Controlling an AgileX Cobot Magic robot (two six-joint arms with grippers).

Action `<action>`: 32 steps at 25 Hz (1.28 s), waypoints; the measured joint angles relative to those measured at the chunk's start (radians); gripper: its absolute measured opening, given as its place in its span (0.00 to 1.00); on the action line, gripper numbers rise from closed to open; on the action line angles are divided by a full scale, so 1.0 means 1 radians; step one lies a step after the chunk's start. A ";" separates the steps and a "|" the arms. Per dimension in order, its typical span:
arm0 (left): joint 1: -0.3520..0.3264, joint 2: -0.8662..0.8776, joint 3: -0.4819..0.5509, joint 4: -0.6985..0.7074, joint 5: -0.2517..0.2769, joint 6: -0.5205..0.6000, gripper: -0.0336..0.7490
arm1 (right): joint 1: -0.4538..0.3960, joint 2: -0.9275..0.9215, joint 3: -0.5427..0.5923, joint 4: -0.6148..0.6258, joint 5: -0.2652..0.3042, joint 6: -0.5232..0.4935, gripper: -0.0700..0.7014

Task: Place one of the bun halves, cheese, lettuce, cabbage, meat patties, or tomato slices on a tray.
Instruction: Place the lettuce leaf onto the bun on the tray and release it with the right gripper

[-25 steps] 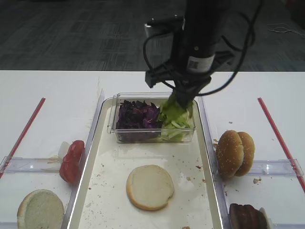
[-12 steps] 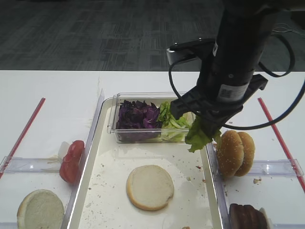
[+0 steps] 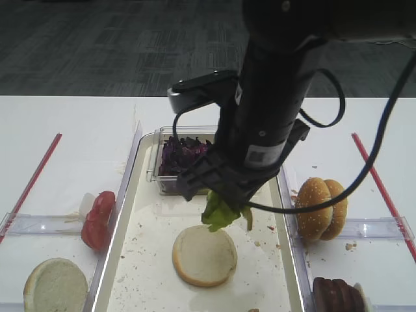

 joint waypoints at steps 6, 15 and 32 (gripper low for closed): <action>0.000 0.000 0.000 0.000 0.000 0.000 0.83 | 0.092 0.025 0.000 0.018 -0.040 0.004 0.17; 0.000 0.000 0.000 0.000 0.000 0.000 0.83 | 0.119 0.092 0.000 0.026 -0.082 0.007 0.17; 0.000 0.000 0.000 0.000 0.000 0.000 0.83 | 0.119 0.148 0.000 -0.058 -0.109 0.043 0.17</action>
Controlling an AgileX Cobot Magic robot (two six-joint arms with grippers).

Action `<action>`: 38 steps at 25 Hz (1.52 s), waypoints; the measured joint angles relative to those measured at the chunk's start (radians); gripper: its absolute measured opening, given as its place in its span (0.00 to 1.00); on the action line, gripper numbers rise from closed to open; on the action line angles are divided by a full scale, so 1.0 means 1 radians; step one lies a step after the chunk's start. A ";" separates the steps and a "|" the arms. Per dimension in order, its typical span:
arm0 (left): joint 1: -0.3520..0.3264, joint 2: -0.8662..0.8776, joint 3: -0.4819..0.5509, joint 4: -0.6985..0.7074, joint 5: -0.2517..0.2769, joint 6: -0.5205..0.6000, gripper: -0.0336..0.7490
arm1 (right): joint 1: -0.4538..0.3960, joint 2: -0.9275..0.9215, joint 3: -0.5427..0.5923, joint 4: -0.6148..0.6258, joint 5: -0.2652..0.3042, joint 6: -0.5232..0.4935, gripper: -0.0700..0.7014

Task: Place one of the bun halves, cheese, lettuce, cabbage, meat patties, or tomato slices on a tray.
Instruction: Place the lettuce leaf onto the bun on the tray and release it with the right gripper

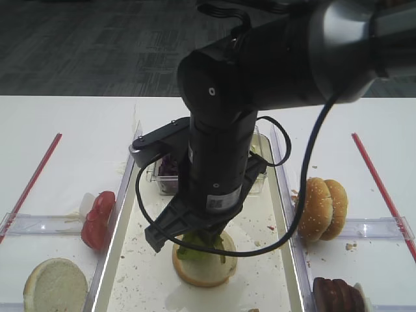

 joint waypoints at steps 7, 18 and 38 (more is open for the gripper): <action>0.000 0.000 0.000 0.000 0.000 0.000 0.83 | 0.000 0.008 0.000 -0.014 -0.002 0.004 0.17; 0.000 0.000 0.000 0.000 0.000 0.000 0.83 | 0.000 0.012 0.000 -0.027 -0.008 0.006 0.83; 0.000 0.000 0.000 0.000 0.000 0.000 0.83 | 0.000 -0.065 0.000 -0.029 -0.004 0.014 0.97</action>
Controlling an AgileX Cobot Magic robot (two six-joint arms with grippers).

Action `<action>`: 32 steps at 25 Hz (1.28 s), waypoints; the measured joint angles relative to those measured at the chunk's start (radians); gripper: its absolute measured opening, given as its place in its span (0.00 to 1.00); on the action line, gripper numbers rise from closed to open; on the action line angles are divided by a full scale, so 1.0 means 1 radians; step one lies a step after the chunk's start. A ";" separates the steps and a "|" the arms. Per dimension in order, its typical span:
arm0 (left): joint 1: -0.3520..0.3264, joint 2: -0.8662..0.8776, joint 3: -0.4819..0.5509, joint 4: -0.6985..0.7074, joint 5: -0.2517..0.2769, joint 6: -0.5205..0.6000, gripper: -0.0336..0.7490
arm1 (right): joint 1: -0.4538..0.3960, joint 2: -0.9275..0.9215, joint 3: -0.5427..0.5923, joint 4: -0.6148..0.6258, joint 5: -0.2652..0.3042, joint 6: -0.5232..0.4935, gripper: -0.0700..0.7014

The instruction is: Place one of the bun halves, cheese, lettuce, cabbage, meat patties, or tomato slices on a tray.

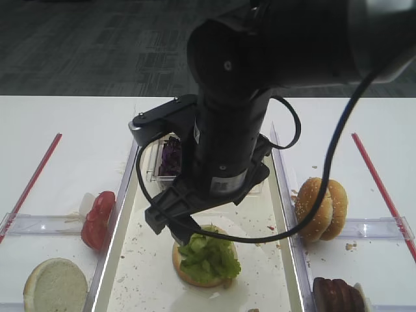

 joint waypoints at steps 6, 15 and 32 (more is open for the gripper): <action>0.000 0.000 0.000 0.000 0.000 0.000 0.83 | 0.000 -0.060 0.000 -0.002 0.010 0.011 0.97; 0.000 0.000 0.000 0.000 0.000 0.000 0.83 | 0.000 -0.087 0.000 -0.077 0.017 0.039 0.97; 0.000 0.000 0.000 0.000 0.000 0.000 0.83 | -0.513 -0.087 0.000 -0.096 0.022 0.029 0.97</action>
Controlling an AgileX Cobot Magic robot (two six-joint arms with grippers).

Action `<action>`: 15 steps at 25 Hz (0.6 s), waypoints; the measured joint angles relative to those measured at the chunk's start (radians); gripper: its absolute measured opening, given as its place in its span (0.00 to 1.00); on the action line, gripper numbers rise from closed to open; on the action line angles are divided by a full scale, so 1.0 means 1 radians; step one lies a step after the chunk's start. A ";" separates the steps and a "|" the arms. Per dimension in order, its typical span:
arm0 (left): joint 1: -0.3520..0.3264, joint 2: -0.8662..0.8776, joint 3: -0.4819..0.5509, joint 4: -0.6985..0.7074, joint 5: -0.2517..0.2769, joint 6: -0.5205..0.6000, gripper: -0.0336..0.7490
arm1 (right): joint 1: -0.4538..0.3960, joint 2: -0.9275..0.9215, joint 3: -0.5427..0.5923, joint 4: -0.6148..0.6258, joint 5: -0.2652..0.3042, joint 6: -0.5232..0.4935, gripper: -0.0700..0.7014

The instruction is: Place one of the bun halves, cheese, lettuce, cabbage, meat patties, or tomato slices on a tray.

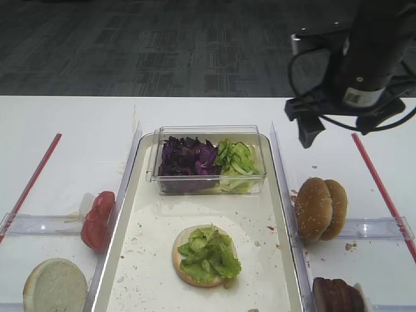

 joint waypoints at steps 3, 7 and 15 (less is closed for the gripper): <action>0.000 0.000 0.000 0.000 0.000 0.000 0.83 | -0.096 0.000 0.000 0.000 0.013 -0.023 0.97; 0.000 0.000 0.000 0.000 0.000 0.000 0.83 | -0.202 0.000 0.000 0.000 0.030 -0.040 0.97; 0.000 0.000 0.000 0.000 0.000 0.000 0.83 | -0.288 0.000 0.000 0.038 0.069 -0.088 0.97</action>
